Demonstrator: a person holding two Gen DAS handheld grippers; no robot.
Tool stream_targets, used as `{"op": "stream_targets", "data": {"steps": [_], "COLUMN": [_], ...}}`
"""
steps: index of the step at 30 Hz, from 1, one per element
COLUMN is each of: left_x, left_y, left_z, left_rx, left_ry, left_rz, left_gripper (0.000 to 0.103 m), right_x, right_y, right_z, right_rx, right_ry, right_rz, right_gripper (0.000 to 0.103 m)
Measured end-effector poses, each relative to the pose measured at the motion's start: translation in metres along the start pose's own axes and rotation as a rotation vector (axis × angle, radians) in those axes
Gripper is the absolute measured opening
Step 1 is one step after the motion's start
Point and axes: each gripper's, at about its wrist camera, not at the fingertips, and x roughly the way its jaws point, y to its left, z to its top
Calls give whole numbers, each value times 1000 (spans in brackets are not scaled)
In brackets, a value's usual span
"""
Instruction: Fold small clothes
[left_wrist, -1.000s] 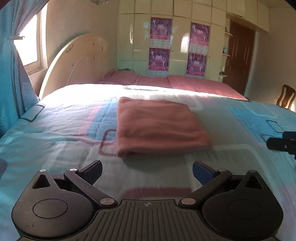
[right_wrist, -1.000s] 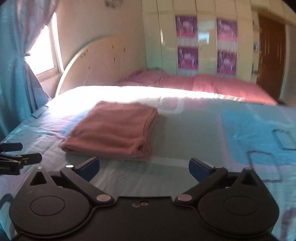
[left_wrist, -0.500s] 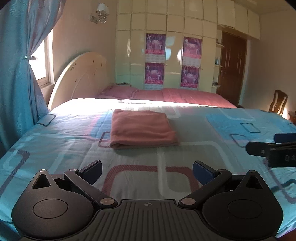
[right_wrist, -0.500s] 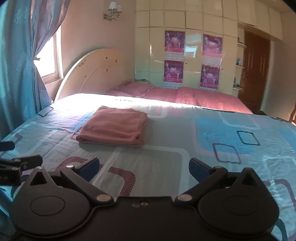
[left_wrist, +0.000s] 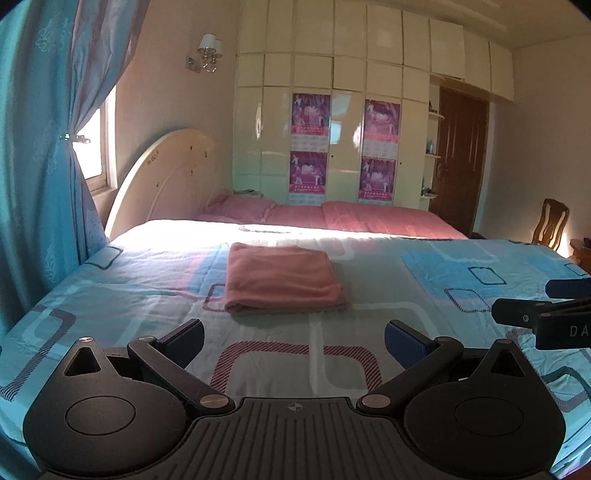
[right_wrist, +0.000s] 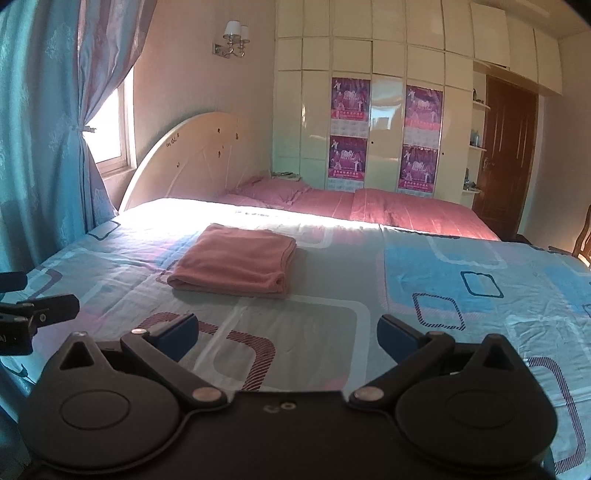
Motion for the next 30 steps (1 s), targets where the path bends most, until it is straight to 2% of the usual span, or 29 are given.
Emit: {"op": "stream_targets", "data": {"steps": [14, 30], "left_x": [-8, -9], "left_y": [-2, -2], "left_z": [3, 0], "left_rx": [13, 14], "left_ry": [-22, -19], "left_rz": [-11, -10], "left_gripper": [102, 102], "right_x": [-12, -15], "right_y": [3, 5], "right_z": [1, 0], "right_rx": [8, 9], "right_ry": [-34, -34], "right_rz": [-9, -5], "right_gripper": [102, 102]}}
